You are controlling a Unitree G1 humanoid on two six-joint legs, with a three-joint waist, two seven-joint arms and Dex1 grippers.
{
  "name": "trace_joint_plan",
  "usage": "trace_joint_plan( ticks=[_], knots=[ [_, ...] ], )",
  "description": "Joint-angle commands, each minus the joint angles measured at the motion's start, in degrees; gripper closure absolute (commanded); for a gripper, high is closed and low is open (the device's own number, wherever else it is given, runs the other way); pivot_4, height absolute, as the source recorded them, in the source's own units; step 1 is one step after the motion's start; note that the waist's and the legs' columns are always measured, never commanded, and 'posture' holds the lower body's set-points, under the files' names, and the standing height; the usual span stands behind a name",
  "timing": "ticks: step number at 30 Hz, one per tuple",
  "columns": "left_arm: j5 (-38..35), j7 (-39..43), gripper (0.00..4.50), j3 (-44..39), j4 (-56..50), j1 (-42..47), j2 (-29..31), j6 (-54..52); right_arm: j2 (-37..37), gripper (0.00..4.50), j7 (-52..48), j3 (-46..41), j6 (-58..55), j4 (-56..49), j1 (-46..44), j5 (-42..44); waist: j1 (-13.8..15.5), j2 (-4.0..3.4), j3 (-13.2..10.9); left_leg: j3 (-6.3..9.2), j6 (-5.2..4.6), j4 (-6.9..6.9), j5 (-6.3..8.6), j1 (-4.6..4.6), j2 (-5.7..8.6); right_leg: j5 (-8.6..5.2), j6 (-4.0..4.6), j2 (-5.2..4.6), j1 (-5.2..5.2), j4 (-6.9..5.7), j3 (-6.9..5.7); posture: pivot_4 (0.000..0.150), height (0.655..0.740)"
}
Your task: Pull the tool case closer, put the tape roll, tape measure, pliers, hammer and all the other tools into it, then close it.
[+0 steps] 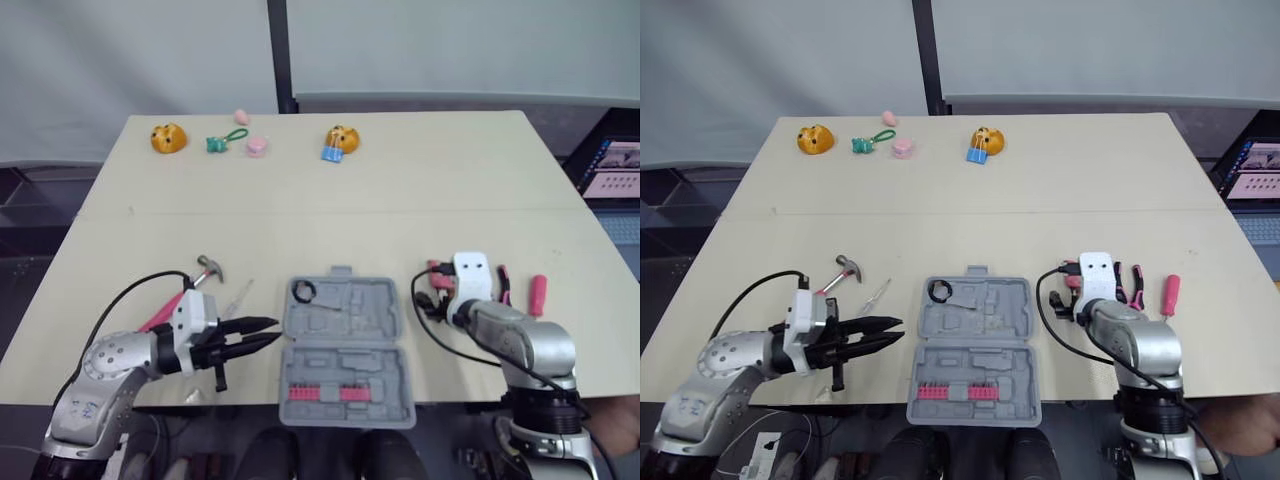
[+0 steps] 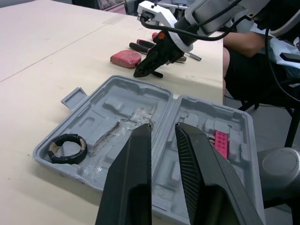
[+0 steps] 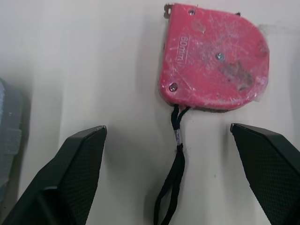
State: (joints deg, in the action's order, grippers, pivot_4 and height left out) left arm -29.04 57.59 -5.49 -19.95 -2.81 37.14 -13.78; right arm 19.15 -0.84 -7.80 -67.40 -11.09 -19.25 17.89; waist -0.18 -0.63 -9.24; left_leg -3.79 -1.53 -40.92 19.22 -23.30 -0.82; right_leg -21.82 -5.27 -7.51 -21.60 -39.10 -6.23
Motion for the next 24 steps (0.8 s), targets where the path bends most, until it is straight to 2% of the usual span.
trace_joint_plan(
  ticks=[1,11,14,19,20,24],
  knots=[
    [-1.65,0.17,3.59,-1.39,-2.17,-0.12,0.63,-0.19,-0.48,0.0,-0.69,-0.45,1.12,-0.36,-0.57,-0.73,-0.03,0.0,0.0,0.0,0.0,0.0,0.0,0.0,0.0,0.0,0.0,0.0,0.0,0.0,0.0,0.15,0.6677],
    [-2.39,2.13,3.59,-1.66,-1.13,-0.25,1.9,-1.62,-2.05,0.0,-0.76,-0.78,1.54,0.44,-0.41,-1.38,-0.07,0.0,0.0,0.0,0.0,0.02,0.0,0.01,-0.01,0.0,0.0,0.0,0.0,0.02,0.0,0.15,0.6677],
    [-2.34,2.28,2.72,-1.77,-0.66,-0.39,2.45,-2.29,-2.32,0.0,-0.84,-0.79,1.61,0.51,-0.46,-1.64,-0.09,-0.01,0.0,0.01,0.0,0.03,0.0,0.01,-0.02,0.0,0.0,0.0,0.0,0.02,0.0,0.15,0.6677],
    [-1.17,1.76,0.22,-2.39,-0.04,-0.27,2.16,-0.87,-2.29,0.0,-1.01,-0.51,1.89,0.75,-0.47,-1.88,-0.09,-0.01,-0.01,0.01,0.01,0.04,0.0,0.01,-0.02,0.0,0.0,0.0,0.0,0.03,0.0,0.15,0.6677],
    [-0.72,1.59,0.07,-2.45,0.04,-0.3,2.11,-0.32,-2.3,0.0,-1.02,-0.47,1.96,0.83,-0.47,-1.91,-0.09,-0.01,-0.01,0.01,0.01,0.04,0.0,0.0,-0.02,0.0,0.0,0.0,0.0,0.03,0.0,0.15,0.6677],
    [-0.07,1.18,0.07,-2.31,0.11,-0.48,1.96,0.44,-2.36,0.0,-1.12,-0.38,2.41,1.31,-0.56,-2.14,-0.09,-0.01,-0.01,0.01,0.01,0.04,0.0,0.01,-0.02,0.0,0.0,-0.01,0.0,0.04,0.0,0.15,0.6677]
  ],
)
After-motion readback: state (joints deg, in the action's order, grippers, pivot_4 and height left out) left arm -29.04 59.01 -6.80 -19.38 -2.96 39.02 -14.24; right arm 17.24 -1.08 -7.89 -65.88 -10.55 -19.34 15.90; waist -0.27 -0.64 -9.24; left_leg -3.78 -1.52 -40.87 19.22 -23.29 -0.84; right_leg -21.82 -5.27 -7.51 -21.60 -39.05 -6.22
